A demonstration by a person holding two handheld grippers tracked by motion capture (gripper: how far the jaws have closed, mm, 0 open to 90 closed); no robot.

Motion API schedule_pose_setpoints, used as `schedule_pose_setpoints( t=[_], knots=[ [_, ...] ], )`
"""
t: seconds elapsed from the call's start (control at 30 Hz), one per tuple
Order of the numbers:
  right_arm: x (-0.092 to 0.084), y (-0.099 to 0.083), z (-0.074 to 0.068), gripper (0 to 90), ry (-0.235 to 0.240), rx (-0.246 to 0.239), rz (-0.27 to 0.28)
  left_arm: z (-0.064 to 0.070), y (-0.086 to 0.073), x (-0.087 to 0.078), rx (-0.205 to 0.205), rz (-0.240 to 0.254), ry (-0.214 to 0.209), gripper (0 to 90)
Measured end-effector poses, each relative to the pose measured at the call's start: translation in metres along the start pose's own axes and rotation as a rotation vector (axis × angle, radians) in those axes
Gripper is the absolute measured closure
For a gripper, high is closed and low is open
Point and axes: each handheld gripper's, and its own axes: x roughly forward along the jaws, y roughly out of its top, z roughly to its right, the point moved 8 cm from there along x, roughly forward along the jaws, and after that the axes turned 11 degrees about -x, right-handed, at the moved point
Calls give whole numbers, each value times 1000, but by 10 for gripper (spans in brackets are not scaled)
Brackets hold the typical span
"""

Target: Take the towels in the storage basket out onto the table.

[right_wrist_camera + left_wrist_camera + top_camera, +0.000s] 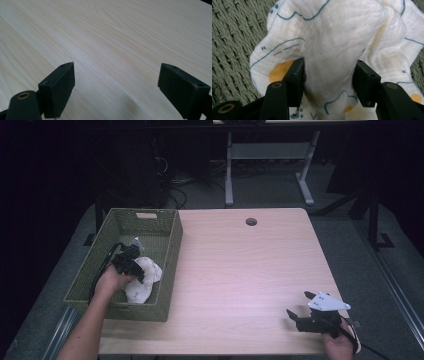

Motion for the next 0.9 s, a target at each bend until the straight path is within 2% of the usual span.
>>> schedule_pose_setpoints(
  t=[0.13, 0.27, 0.9],
  knots=[
    [0, 0, 0, 137, -2, 3, -1, -2, 0, 0, -6, 2, -9, 496],
    [0, 0, 0, 137, -2, 1, -1, -5, 0, -1, -3, 5, -5, 566],
    [3, -1, -1, 137, 4, -1, -7, -7, 1, -1, -10, 6, -13, 593]
  ],
)
